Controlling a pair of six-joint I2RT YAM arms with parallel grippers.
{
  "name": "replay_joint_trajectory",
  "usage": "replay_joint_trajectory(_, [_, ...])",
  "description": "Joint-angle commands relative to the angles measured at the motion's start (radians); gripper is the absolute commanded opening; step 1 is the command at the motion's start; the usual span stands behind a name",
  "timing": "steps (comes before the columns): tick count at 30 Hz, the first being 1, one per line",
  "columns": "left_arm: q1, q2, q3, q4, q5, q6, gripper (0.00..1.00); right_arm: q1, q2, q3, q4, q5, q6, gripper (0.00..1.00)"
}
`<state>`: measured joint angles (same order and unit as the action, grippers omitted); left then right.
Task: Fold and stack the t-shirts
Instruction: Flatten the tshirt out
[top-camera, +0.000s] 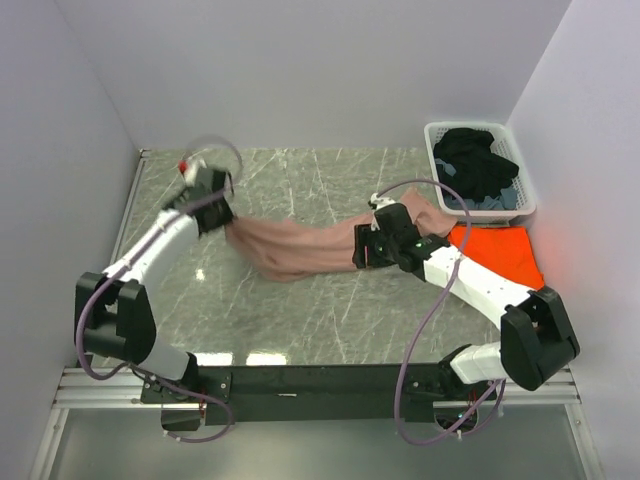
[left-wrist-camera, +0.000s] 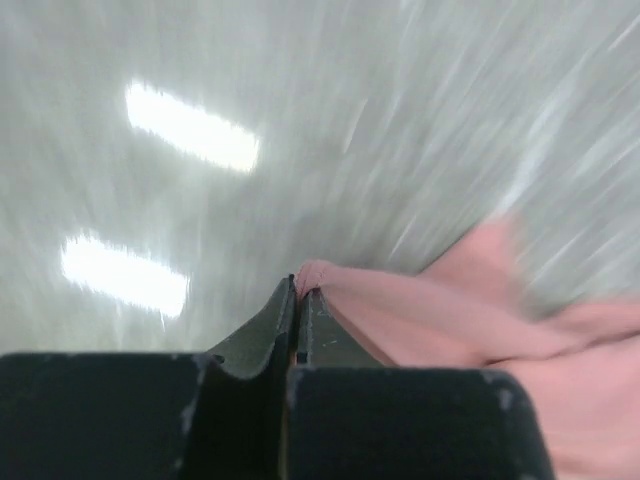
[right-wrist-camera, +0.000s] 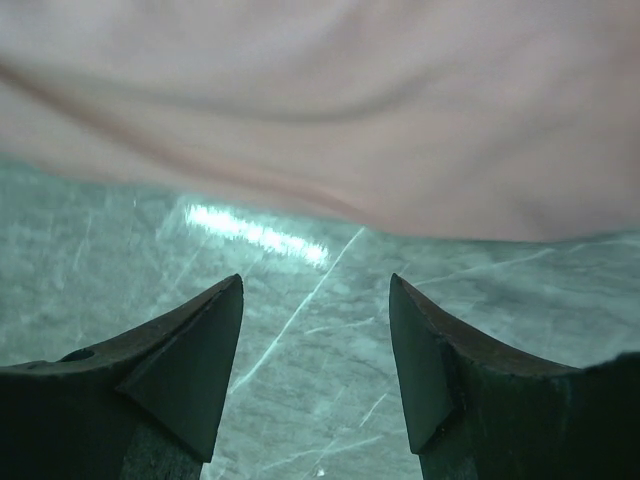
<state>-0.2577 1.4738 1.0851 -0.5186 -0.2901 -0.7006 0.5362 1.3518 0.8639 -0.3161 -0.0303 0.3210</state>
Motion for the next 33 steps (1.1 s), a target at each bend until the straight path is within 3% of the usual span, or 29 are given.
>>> replay_joint_trajectory(1, [0.052,0.000,0.344,-0.053,-0.144,0.186,0.01,-0.013,-0.081,0.086,-0.029,0.124,0.024,0.67])
replay_joint_trajectory(3, [0.051,-0.036,0.447,-0.067,-0.135,0.228,0.01,-0.019,-0.136,0.095,-0.029,0.177,0.032,0.67])
replay_joint_trajectory(5, [0.049,-0.172,0.397,-0.010,-0.107,0.233,0.01,-0.019,-0.178,0.086,-0.012,0.196,0.029,0.66])
replay_joint_trajectory(11, [0.049,-0.634,-0.110,0.080,0.028,0.060,0.01,-0.019,-0.276,0.001,0.081,0.164,0.013,0.64])
replay_joint_trajectory(14, [0.049,-0.789,-0.292,0.016,0.019,-0.055,0.01,-0.021,-0.214,0.032,0.095,0.100,0.003,0.64])
replay_joint_trajectory(18, [0.051,-0.944,-0.447,-0.081,-0.113,-0.143,0.01,-0.022,-0.007,0.136,0.098,0.033,-0.016,0.64])
replay_joint_trajectory(25, [0.052,-0.968,-0.436,-0.110,-0.207,-0.112,0.01,-0.057,0.321,0.340,0.156,-0.049,-0.115,0.64])
replay_joint_trajectory(33, [0.052,-0.958,-0.444,-0.101,-0.230,-0.097,0.01,-0.151,0.679,0.674,0.164,-0.339,-0.151,0.64])
